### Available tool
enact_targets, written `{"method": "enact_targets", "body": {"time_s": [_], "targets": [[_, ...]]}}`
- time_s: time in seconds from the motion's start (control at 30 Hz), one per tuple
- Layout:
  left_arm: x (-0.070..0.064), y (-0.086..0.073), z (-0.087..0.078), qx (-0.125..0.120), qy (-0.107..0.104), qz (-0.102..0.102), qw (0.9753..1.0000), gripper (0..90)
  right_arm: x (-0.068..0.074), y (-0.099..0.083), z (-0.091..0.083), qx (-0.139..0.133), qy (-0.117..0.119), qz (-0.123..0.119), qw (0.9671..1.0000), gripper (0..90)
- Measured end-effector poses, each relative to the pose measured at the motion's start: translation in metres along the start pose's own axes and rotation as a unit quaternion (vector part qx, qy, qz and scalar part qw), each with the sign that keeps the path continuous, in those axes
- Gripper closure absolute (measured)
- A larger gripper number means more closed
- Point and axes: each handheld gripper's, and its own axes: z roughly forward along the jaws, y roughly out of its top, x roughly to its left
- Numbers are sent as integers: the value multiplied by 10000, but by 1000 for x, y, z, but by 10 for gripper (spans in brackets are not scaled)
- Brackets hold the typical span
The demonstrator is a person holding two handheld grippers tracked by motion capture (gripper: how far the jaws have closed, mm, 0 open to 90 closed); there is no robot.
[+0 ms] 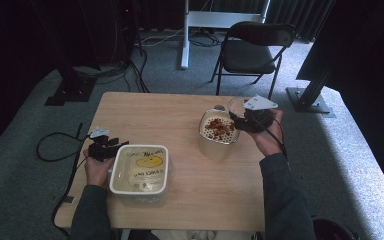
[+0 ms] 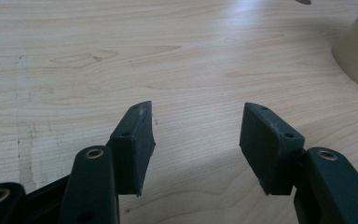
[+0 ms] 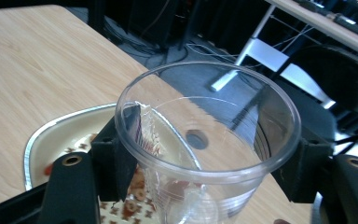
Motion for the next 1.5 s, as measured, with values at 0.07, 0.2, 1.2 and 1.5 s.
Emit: {"method": "enact_targets", "body": {"time_s": [0.07, 0.2, 1.2, 1.5], "targets": [[0, 0, 0, -4, 0, 8, 10000, 452, 0, 0, 0, -41, 121, 84, 9999, 321], [0, 0, 0, -5, -3, 8, 10000, 452, 3, 1, 0, -73, 273, 158, 9995, 321], [0, 0, 0, 0, -2, 3, 10000, 452, 53, 19, 2, -378, 1369, 199, 9897, 318], [0, 0, -1, 2, -3, 8, 10000, 452, 69, 27, 2, -474, 1741, 191, 9834, 318]]}}
